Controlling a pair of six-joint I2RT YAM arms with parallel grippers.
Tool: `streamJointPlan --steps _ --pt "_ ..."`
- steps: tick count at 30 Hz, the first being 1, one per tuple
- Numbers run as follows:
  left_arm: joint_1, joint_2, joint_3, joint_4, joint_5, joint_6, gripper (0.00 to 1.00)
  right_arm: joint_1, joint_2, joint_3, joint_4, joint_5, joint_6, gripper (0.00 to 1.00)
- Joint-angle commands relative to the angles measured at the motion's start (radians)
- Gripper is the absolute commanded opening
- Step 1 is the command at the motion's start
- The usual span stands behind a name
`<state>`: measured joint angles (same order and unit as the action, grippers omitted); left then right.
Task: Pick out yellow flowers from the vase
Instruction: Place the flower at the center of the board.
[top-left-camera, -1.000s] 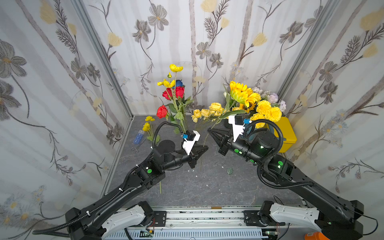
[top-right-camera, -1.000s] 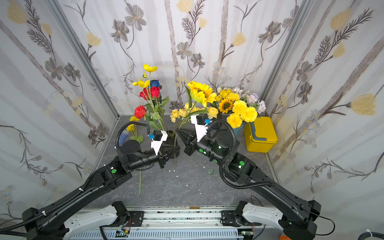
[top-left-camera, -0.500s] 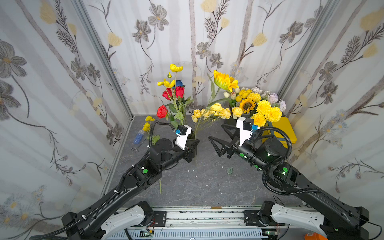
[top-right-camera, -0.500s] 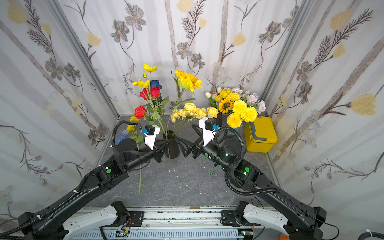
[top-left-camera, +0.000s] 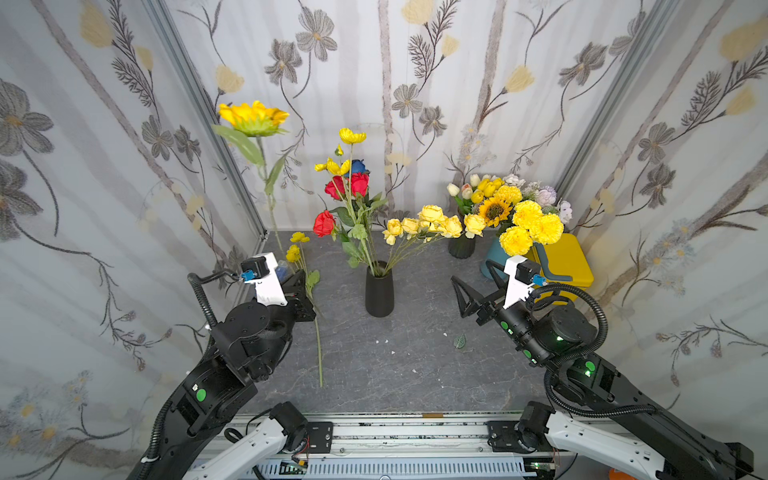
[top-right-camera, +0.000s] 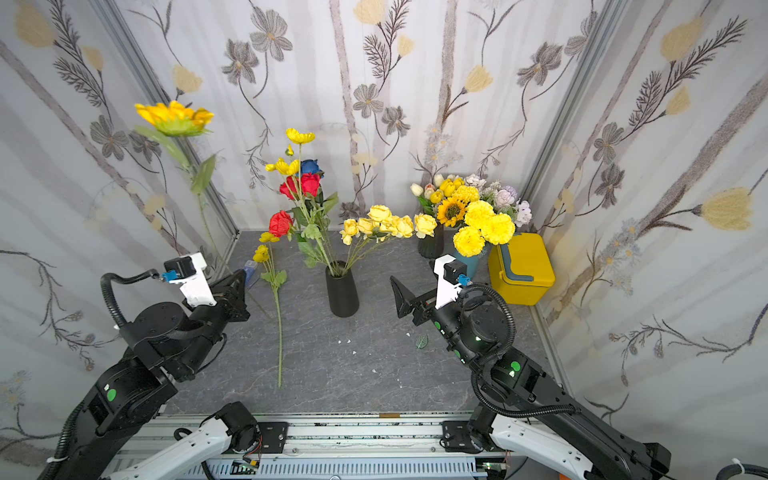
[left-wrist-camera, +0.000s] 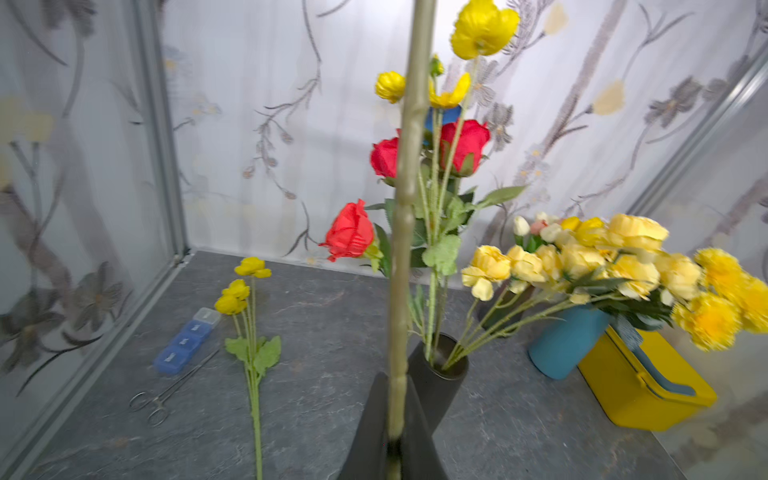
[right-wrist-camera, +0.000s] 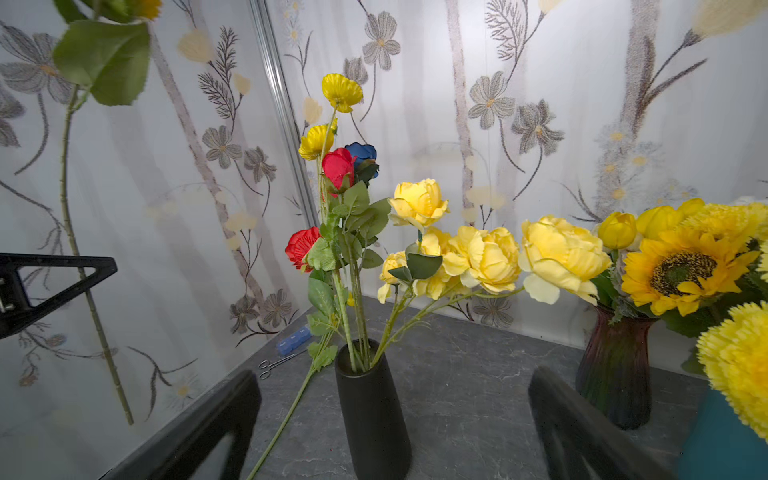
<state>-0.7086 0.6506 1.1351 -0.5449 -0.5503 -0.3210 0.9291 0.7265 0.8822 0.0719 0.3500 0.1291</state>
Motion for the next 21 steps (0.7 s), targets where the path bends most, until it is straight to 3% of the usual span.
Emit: streamJointPlan --steps 1,6,16,21 --pt "0.016 0.034 -0.014 -0.093 -0.126 -0.089 0.0 0.001 -0.001 -0.009 0.043 0.035 -0.01 1.0" --pt "0.074 0.112 -0.106 -0.072 -0.044 -0.147 0.0 0.0 -0.011 -0.026 0.062 0.024 0.006 1.0" --pt "0.456 0.28 -0.35 0.108 0.517 -0.189 0.0 -0.001 -0.028 -0.041 0.043 0.02 0.019 1.0" --pt "0.491 0.424 -0.353 0.105 0.58 -0.135 0.0 -0.004 -0.022 -0.049 0.047 0.021 0.017 1.0"
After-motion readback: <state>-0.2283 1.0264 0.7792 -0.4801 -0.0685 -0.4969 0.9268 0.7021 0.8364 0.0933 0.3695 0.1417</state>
